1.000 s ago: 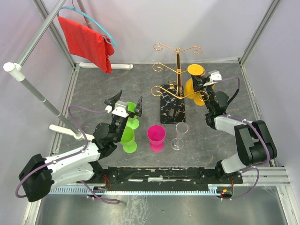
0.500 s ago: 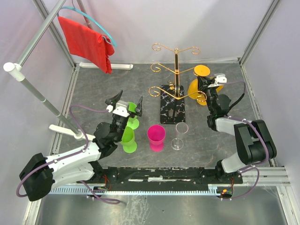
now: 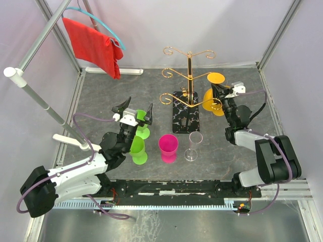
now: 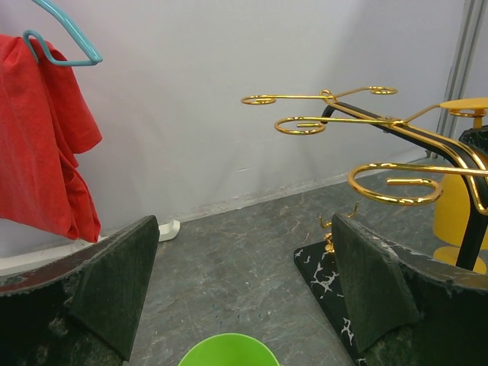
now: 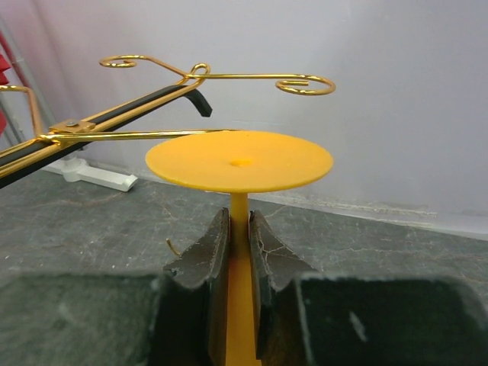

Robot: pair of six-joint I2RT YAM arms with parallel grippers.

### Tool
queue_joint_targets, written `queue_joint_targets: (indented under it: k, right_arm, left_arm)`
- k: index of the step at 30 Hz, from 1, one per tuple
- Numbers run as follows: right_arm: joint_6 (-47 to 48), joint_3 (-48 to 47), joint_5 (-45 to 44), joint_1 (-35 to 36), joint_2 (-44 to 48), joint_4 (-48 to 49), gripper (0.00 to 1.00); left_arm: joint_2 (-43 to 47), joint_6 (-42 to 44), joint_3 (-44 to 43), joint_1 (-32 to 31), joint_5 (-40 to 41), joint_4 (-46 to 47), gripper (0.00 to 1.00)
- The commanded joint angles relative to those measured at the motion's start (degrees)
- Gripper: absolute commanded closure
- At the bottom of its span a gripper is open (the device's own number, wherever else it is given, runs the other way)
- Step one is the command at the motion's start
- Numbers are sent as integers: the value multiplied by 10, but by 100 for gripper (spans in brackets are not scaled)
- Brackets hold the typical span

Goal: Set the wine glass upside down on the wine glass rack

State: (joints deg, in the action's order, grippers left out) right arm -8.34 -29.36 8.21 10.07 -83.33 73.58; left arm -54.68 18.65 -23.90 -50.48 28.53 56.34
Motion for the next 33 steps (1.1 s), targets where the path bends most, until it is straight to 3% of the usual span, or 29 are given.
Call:
queue_joint_targets:
  k: [1, 11, 13, 15, 19, 23, 33]
  right_arm:
    - [11, 12, 52, 2, 41, -14, 99]
    - [34, 20, 48, 20, 59, -60, 99]
    - [35, 21, 39, 21, 60, -67, 93]
    - [36, 25, 27, 20, 62, -72, 81]
    - [39, 39, 12, 21, 78, -83, 66]
    - [42, 55, 9, 21, 116, -105, 53]
    - [47, 103, -43, 21, 240, -203, 43]
  left_arm:
    - [7, -11, 3, 2, 15, 27, 0]
    - [-3, -14, -1, 3, 20, 27, 0]
    - [-6, -14, -1, 3, 22, 27, 0]
    - [-9, -14, -2, 4, 24, 26, 1]
    - [-17, -16, -7, 4, 30, 20, 1]
    - [-17, -31, -28, 5, 38, -28, 1]
    - [-4, -47, -41, 6, 42, -55, 1]
